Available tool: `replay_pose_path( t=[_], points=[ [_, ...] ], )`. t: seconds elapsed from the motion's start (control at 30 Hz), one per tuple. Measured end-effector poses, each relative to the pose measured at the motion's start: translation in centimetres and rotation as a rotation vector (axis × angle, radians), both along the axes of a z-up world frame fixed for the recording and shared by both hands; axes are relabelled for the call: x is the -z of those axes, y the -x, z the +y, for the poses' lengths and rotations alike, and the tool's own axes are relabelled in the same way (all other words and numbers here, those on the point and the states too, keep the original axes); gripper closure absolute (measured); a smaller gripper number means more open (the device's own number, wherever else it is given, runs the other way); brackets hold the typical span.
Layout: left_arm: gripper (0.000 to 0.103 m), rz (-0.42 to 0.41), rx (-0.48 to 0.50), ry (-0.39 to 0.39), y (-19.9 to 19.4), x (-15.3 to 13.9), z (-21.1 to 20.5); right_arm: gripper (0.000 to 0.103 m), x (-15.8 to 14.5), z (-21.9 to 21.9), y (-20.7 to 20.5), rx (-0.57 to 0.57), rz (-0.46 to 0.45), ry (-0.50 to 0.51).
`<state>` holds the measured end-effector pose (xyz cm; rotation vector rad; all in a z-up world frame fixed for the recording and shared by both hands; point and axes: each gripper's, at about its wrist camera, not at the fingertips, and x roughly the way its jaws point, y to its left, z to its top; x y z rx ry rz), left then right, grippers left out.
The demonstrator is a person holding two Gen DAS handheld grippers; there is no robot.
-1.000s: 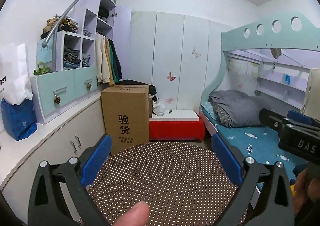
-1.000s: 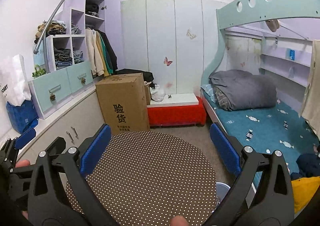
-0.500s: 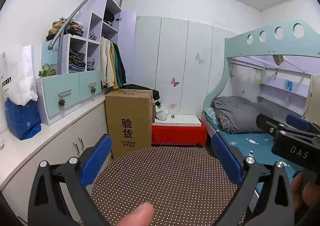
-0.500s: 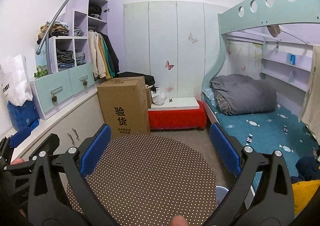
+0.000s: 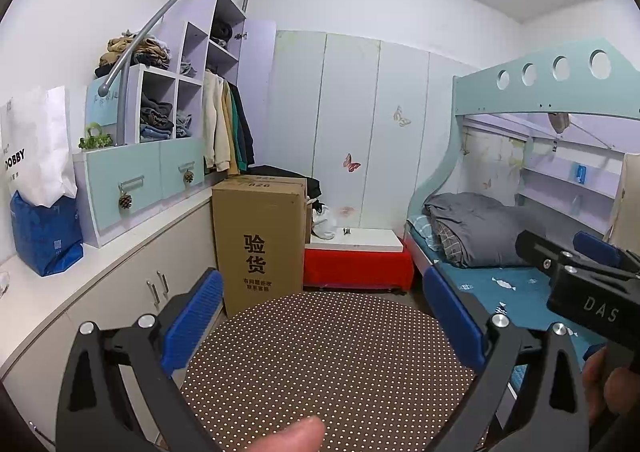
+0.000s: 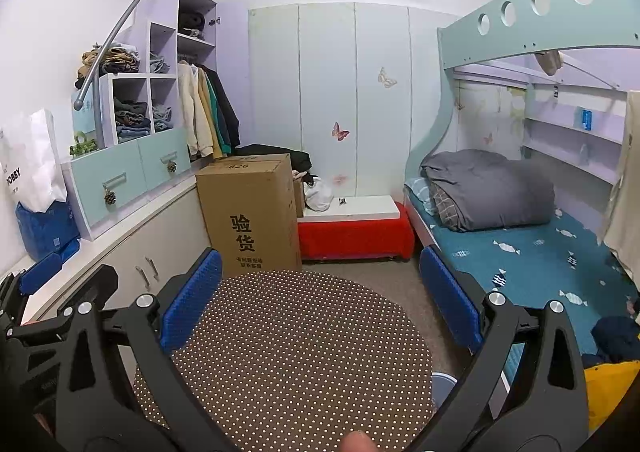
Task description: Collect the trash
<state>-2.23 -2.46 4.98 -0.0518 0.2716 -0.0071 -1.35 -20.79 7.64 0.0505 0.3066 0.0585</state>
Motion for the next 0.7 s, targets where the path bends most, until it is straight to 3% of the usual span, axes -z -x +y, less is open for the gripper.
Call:
replay_pose_path(
  t=[0.7],
  points=[
    [0.005,-0.005,-0.001,-0.022,-0.4,-0.69,-0.61,0.006,0.17,-0.21,-0.62,-0.001,0.01,-0.016]
  ],
)
